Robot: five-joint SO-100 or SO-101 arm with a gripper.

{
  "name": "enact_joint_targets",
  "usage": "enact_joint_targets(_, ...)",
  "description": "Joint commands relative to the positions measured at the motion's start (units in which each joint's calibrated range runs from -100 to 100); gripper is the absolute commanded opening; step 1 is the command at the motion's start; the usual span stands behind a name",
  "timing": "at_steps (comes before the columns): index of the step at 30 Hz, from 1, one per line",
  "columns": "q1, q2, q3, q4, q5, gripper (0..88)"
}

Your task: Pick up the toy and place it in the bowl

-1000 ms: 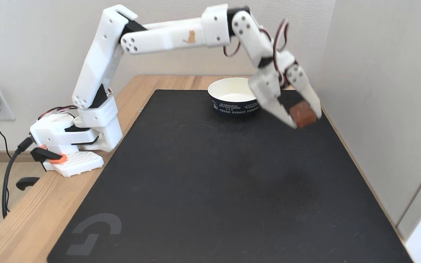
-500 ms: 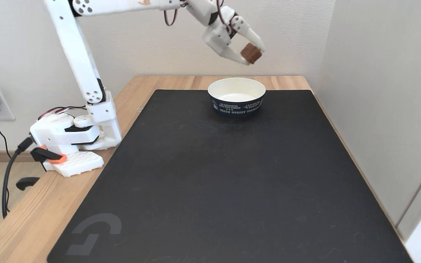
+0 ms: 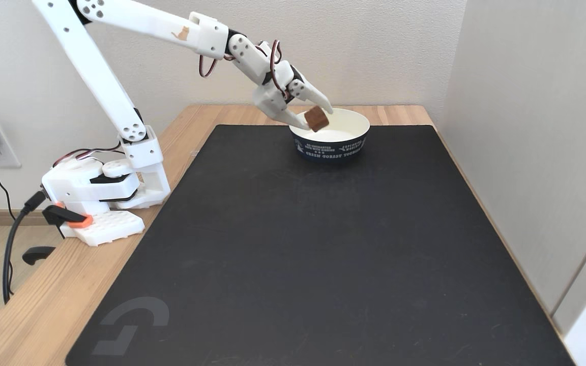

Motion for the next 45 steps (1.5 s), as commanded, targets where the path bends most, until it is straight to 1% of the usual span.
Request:
enact_joint_targets(1, -0.83, -2.56, 0.09, -1.15, -0.29, 24.1)
enact_joint_targets(7, -0.07, -2.89, -0.27, -1.15, -0.29, 24.0)
enact_joint_targets(8, 1.52, -4.81, -0.36, -1.15, -0.29, 22.8)
enact_joint_targets(9, 2.35, -6.39, -0.09, -1.15, -0.29, 20.3)
enact_joint_targets(12, 6.62, -12.81, 1.17, 0.72, -0.03, 8.7)
enact_joint_targets(13, 10.80, -17.98, 2.97, 2.41, 0.23, 2.9)
enact_joint_targets(14, 13.06, -20.48, 4.50, 3.09, 0.28, 1.8)
enact_joint_targets(17, 20.25, -28.15, 11.35, 3.51, 0.34, 2.2)
enact_joint_targets(18, 24.18, -33.24, 17.21, 3.17, 0.39, 2.2)
enact_joint_targets(19, 25.69, -35.74, 20.28, 3.00, 0.81, 2.2)
enact_joint_targets(22, 30.04, -46.74, 32.08, 2.83, 5.19, 2.2)
enact_joint_targets(26, 32.13, -57.66, 42.09, 3.17, 6.44, 2.2)
enact_joint_targets(27, 31.96, -63.00, 46.87, 3.60, 6.86, 2.2)
enact_joint_targets(31, 31.88, -72.84, 56.33, 3.60, 6.97, 2.2)
enact_joint_targets(32, 32.21, -77.59, 60.57, 3.68, 6.97, 2.2)
enact_joint_targets(34, 32.30, -80.76, 60.75, 6.48, 7.02, 2.2)
enact_joint_targets(36, 32.38, -85.18, 60.39, 11.73, 8.22, 2.2)
enact_joint_targets(40, 32.47, -86.68, 60.30, 16.55, 8.37, 2.2)
enact_joint_targets(45, 36.06, -86.84, 60.30, 23.24, 8.37, 2.2)
